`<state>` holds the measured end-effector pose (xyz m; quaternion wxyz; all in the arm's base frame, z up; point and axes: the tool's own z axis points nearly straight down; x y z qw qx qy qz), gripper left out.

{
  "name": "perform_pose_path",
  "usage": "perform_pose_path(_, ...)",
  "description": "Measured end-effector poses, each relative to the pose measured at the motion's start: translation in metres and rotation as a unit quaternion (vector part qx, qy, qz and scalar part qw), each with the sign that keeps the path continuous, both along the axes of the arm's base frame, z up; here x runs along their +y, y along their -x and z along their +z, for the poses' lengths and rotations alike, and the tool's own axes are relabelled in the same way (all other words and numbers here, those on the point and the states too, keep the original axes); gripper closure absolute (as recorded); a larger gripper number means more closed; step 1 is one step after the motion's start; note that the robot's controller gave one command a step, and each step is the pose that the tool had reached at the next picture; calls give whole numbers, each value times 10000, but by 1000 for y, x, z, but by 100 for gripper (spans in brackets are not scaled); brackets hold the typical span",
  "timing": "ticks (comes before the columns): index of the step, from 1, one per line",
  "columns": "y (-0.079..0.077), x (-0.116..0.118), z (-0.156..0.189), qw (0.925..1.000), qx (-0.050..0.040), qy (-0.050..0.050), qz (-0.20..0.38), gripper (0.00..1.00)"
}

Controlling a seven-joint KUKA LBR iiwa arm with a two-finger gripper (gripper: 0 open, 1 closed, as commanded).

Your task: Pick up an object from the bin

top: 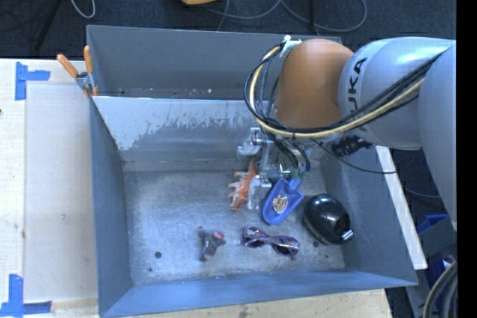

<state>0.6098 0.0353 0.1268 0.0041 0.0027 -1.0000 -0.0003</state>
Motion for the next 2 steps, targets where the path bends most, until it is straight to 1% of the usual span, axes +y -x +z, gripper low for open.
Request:
perform_pose_path(1,-2,0,4,10000,-36,-1,-2,0)
perform_pose_path(2,-2,-1,-11,9991,-71,-4,-416,0)
